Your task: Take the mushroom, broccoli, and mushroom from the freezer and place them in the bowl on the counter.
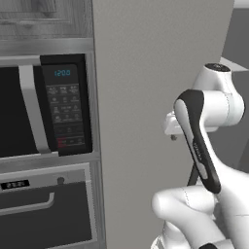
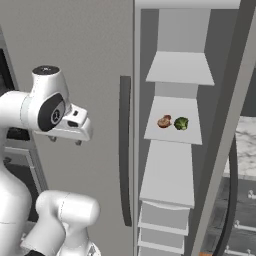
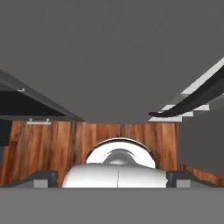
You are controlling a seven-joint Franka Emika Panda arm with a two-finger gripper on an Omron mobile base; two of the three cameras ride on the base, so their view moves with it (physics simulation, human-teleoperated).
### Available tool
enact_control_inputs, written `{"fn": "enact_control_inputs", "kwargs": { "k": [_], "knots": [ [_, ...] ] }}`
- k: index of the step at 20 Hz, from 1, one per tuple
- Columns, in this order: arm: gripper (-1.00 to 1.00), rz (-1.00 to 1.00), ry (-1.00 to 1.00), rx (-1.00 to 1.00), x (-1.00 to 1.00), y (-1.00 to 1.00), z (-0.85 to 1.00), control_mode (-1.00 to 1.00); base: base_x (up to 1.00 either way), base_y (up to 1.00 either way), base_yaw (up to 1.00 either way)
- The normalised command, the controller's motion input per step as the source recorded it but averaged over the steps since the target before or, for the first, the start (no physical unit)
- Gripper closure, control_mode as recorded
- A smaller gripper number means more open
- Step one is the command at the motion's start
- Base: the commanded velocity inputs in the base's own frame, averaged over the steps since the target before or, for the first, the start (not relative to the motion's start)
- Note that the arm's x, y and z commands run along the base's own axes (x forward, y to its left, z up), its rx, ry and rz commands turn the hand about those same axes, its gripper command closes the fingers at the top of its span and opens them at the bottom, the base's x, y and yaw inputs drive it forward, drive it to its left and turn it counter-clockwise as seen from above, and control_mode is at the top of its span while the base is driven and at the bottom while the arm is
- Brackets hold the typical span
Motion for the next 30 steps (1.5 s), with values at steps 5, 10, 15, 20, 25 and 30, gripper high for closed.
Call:
{"fn": "enact_control_inputs", "kwargs": {
  "k": [5, 10, 15, 20, 25, 30],
  "knots": [
    [-1.0, 0.0, 0.0, 0.0, -0.77, 0.02, 0.0, -1.0, 0.0, 0.0, 0.0],
    [-1.0, 0.0, 0.0, 0.0, -0.09, 0.0, 0.0, -1.0, 0.0, 0.0, 0.0],
    [-1.0, 0.0, 0.0, 0.0, 0.0, 0.0, 0.0, -1.0, 0.0, 0.0, 0.0],
    [-1.0, 0.0, 0.0, 0.0, 0.0, 0.0, 0.0, 1.0, 0.0, -0.01, 0.0],
    [-1.0, 0.0, 0.0, 0.0, 0.0, 0.0, 0.0, 1.0, 0.0, -0.5, 0.0],
    [-1.0, 0.0, 0.0, 0.0, 0.0, 0.0, 0.0, 1.0, 0.12, -0.53, 0.0]
  ]
}}
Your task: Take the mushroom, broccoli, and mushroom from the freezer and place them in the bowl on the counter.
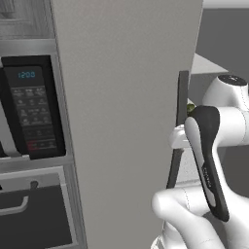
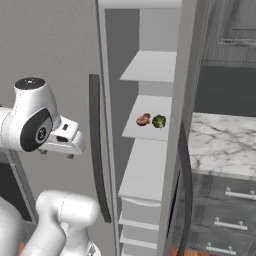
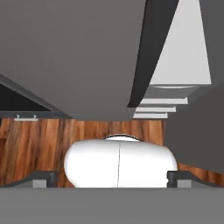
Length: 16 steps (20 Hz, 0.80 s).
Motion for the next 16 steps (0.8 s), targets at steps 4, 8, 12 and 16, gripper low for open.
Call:
{"fn": "enact_control_inputs", "kwargs": {
  "k": [4, 8, 12, 16],
  "knots": [
    [-1.0, 0.0, 0.0, 0.0, 0.0, 0.0, 0.0, 1.0, 0.33, -0.25, 0.0],
    [-1.0, 0.0, 0.0, 0.0, 0.0, 0.0, 0.0, 1.0, 0.41, -0.05, -0.01],
    [-1.0, 0.0, 0.0, 0.0, 0.0, 0.0, 0.0, 1.0, 0.48, -0.21, 0.0],
    [-1.0, 0.0, 0.0, 0.0, 0.0, 0.0, 0.0, 1.0, 0.36, -0.46, 0.0]
  ]
}}
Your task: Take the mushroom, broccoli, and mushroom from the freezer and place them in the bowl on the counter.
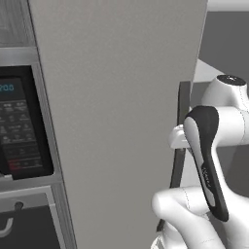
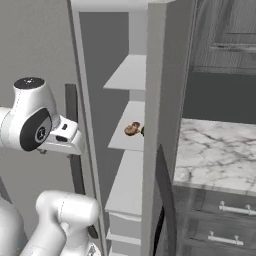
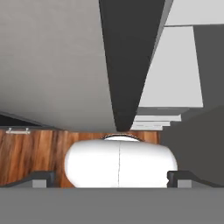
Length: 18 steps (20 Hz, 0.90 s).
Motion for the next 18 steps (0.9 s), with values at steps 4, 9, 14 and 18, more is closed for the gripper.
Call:
{"fn": "enact_control_inputs", "kwargs": {
  "k": [4, 9, 14, 18],
  "knots": [
    [-1.0, 0.0, 0.0, 0.0, 0.0, 0.0, 0.0, 1.0, 0.24, -0.67, 0.0],
    [-1.0, 0.0, 0.0, 0.0, 0.0, 0.0, 0.0, 1.0, 0.21, -0.47, 0.0],
    [-1.0, 0.0, 0.0, 0.0, 0.0, 0.0, 0.0, 1.0, 0.26, -0.16, 0.0],
    [-1.0, 0.0, 0.0, 0.0, 0.0, 0.0, 0.0, 1.0, 0.41, -0.25, 0.0]
  ]
}}
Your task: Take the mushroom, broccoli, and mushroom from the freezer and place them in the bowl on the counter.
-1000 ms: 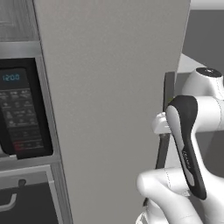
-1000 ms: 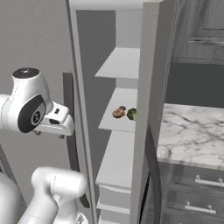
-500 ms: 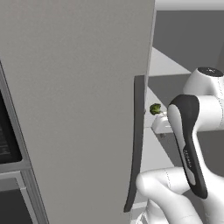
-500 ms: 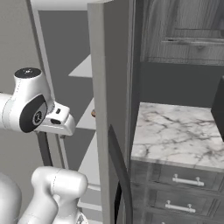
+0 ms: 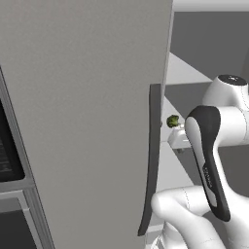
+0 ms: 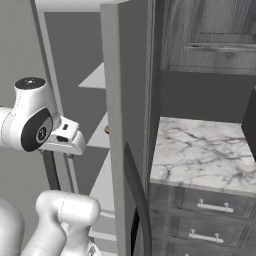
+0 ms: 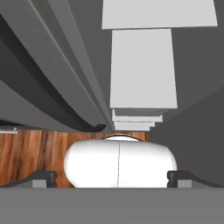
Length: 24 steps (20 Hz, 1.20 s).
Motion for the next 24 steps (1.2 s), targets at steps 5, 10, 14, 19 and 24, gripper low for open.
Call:
{"fn": "enact_control_inputs", "kwargs": {
  "k": [5, 10, 14, 19, 24],
  "knots": [
    [-1.0, 0.0, 0.0, 0.0, 0.0, 0.0, 0.0, 1.0, 0.52, -0.21, -0.05],
    [-1.0, 0.0, 0.0, 0.0, 0.0, 0.0, 0.0, 1.0, 0.59, -0.09, -0.17],
    [-1.0, 0.0, 0.0, 0.0, 0.0, 0.0, 0.0, 1.0, 0.65, 0.0, -0.25],
    [-1.0, 0.0, 0.0, 0.0, 0.0, 0.0, 0.0, 1.0, 0.65, -0.02, -0.2],
    [-1.0, 0.0, 0.0, 0.0, 0.0, 0.0, 0.0, 1.0, 0.29, -0.55, 0.0]
  ]
}}
